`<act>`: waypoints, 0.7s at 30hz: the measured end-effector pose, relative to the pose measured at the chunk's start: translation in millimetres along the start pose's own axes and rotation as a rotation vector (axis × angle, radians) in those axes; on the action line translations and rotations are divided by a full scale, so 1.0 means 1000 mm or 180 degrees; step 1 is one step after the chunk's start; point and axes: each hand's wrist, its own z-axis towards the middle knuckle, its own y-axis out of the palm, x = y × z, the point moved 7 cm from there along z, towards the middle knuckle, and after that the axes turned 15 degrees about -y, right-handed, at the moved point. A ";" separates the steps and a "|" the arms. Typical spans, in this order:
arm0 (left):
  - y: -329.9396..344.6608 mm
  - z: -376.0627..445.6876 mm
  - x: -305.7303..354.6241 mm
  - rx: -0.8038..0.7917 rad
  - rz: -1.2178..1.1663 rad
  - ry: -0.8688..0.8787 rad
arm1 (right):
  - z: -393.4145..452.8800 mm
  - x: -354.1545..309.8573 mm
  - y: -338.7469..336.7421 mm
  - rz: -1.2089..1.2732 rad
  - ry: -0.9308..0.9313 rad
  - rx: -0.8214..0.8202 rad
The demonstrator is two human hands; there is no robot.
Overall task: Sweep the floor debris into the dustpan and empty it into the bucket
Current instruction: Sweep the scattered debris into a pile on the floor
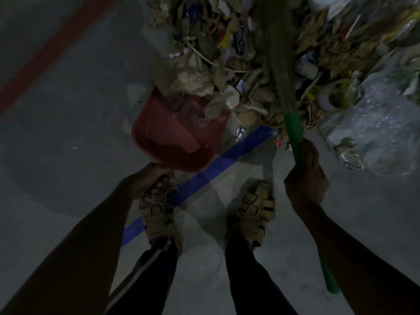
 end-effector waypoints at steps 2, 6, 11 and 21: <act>-0.001 0.001 0.005 0.0038 0.0125 0.0103 | -0.002 0.006 0.007 0.0060 -0.0093 -0.0083; -0.003 0.000 0.011 0.0152 0.0268 0.0190 | 0.001 0.001 0.011 0.0198 -0.0361 -0.0210; -0.005 0.001 0.012 0.0251 0.0321 0.0196 | -0.009 0.003 0.017 0.0378 -0.0623 -0.0465; 0.009 0.007 0.007 0.0103 0.0111 0.0140 | -0.009 -0.003 -0.006 0.0516 -0.0443 0.0235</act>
